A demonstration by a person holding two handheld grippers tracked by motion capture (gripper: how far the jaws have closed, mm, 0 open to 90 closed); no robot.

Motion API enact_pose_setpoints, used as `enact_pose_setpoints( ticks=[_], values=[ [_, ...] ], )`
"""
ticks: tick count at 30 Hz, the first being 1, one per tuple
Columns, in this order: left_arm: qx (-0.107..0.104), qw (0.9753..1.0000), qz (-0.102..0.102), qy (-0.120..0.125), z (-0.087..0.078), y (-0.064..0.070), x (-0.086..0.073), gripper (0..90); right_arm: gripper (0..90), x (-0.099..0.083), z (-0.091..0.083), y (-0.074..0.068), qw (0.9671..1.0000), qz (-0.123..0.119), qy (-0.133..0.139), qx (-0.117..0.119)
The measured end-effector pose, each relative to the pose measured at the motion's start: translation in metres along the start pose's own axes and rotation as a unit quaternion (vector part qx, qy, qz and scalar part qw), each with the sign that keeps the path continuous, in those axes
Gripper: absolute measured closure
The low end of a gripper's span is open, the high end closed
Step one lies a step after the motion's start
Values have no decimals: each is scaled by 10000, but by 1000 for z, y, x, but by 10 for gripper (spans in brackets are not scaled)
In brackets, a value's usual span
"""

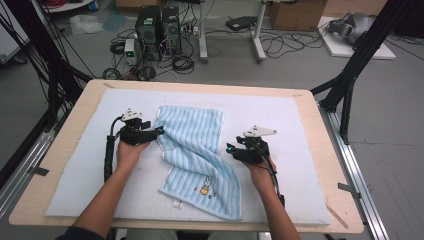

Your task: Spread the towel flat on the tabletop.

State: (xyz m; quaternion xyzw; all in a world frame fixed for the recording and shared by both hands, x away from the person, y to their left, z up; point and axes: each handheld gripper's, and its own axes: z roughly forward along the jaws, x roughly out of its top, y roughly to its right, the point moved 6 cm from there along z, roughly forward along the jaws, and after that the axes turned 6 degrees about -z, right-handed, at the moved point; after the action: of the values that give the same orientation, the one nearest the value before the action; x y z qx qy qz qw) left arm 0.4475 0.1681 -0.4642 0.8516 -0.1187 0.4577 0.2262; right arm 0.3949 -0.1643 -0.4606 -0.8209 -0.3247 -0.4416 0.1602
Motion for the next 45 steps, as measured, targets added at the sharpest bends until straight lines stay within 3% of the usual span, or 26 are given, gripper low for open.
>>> enact_pose_setpoints(
  ticks=[1, 2, 5, 10, 11, 13, 15, 18, 19, 21, 24, 28, 31, 32, 33, 35, 38, 39, 45],
  values=[
    [-84, 10000, 15, -12, -3, 2, -1, 359, 494, 0, 0, 0, 10000, 0, 0, 0],
    [-86, 9998, 98, 131, -7, 5, -1, 376, 492, 6, 19, -2, 9998, -98, -173, 60],
    [-102, 9995, 240, 189, -15, 8, -5, 376, 493, 11, 33, -3, 9995, -168, -273, 84],
    [-173, 9993, 198, 252, -27, 5, -15, 373, 467, 22, 62, 0, 9992, -78, -393, 51],
    [-186, 9993, 188, 266, -30, 5, -16, 373, 463, 21, 75, -4, 9976, -298, -621, 40],
    [-226, 9992, 242, 245, -36, 5, -18, 372, 466, 20, 80, -6, 9966, -385, -728, 57],
    [-253, 9988, 273, 320, -42, 6, -20, 369, 507, 24, 83, -7, 9967, -413, -701, 44],
    [-354, 9984, 237, 382, -51, 6, -24, 371, 778, 26, 84, -7, 9961, -504, -689, 216],
    [-394, 9982, 232, 385, -53, 6, -26, 371, 829, 27, 85, -5, 9949, -652, -764, 124],
    [-450, 9980, 214, 385, -55, 7, -29, 371, 849, 30, 86, 1, 9934, -745, -864, -94],
    [-542, 9976, 181, 382, -58, 9, -33, 371, 854, 37, 86, 18, 9913, -708, -910, -629],
    [-637, 9971, 187, 385, -58, 14, -33, 371, 854, 47, 80, 48, 9881, -305, -747, -1308],
    [-689, 9968, 196, 353, -57, 16, -35, 370, 853, 49, 76, 68, 9807, -99, -793, -1786],
    [-697, 9968, 204, 344, -57, 17, -35, 370, 848, 48, 75, 72, 9794, 0, -826, -1844],
    [-714, 9967, 216, 336, -57, 17, -36, 370, 797, 46, 75, 73, 9813, 162, -802, -1741],
    [-721, 9967, 231, 309, -56, 17, -37, 370, 779, 46, 75, 72, 9821, 169, -785, -1703],
    [-751, 9966, 226, 253, -54, 19, -38, 370, 683, 48, 70, 67, 9868, 186, -570, -1507],
    [-762, 9965, 212, 251, -54, 20, -39, 370, 591, 49, 65, 63, 9899, 229, -447, -1323],
    [-891, 9957, 204, 172, -51, 26, -41, 369, 477, 46, 42, 54, 9938, 134, -200, -1086]
  ],
)
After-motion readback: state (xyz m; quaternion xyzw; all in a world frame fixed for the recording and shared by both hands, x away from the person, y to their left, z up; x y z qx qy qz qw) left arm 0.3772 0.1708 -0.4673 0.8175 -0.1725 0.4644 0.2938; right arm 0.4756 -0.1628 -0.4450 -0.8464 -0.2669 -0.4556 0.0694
